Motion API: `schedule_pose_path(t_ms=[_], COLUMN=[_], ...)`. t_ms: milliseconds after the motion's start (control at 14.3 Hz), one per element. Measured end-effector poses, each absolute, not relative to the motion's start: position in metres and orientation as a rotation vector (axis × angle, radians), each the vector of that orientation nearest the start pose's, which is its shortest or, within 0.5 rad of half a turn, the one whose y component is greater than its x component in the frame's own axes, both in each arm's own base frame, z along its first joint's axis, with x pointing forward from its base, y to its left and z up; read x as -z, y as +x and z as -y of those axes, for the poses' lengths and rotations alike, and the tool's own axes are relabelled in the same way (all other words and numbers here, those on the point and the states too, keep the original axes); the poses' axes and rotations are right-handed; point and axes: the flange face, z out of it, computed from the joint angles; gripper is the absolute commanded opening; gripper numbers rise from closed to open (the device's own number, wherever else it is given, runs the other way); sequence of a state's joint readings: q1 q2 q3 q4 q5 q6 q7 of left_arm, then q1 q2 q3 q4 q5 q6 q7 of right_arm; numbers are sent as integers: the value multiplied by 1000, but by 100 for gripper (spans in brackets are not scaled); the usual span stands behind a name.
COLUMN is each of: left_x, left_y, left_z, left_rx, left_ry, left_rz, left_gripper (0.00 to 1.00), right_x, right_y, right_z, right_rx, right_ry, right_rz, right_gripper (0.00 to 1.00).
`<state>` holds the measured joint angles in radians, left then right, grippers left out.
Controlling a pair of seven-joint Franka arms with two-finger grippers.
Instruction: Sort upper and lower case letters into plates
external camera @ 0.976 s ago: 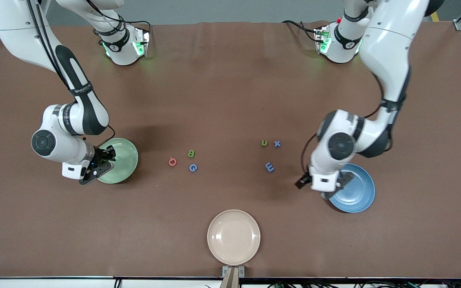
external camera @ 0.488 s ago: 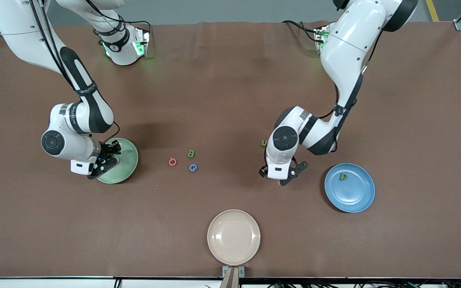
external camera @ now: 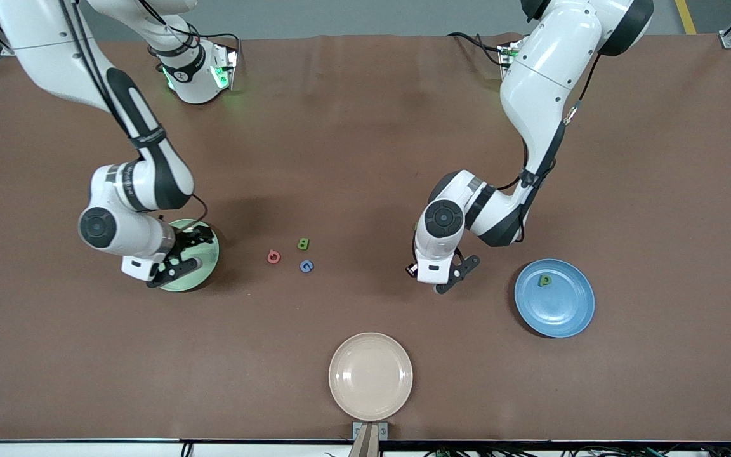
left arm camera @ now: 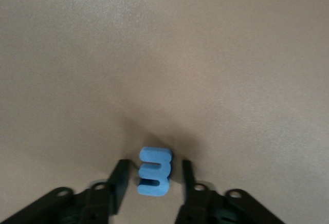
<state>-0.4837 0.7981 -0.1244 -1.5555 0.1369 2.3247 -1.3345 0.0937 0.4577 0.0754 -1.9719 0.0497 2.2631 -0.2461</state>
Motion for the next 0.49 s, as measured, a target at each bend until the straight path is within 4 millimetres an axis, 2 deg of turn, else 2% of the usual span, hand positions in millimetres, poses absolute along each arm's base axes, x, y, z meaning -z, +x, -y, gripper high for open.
schedule_pose_path(t_ms=[139,279,349,488], left_x=[-177,-182,-191,-224], left_y=[584,589,597,621], left_z=[388,386,381,357], left_rx=[-3,15,47,148], left_ry=[-2948,-2954,-2959,-2968], left_rz=[1024,1037,1050,1012], left_gripper=[0,0,0,0], right_x=[-239,-251,-253,-249], right_y=[592,595,595,596], right_z=[-145,-175,-186,-205], right_rx=[-205,-170,-163,-162], right_ry=[-3035,-3059,-3070,-3085], right_rz=[466,343,265,107], right_gripper=[100,100,100,100])
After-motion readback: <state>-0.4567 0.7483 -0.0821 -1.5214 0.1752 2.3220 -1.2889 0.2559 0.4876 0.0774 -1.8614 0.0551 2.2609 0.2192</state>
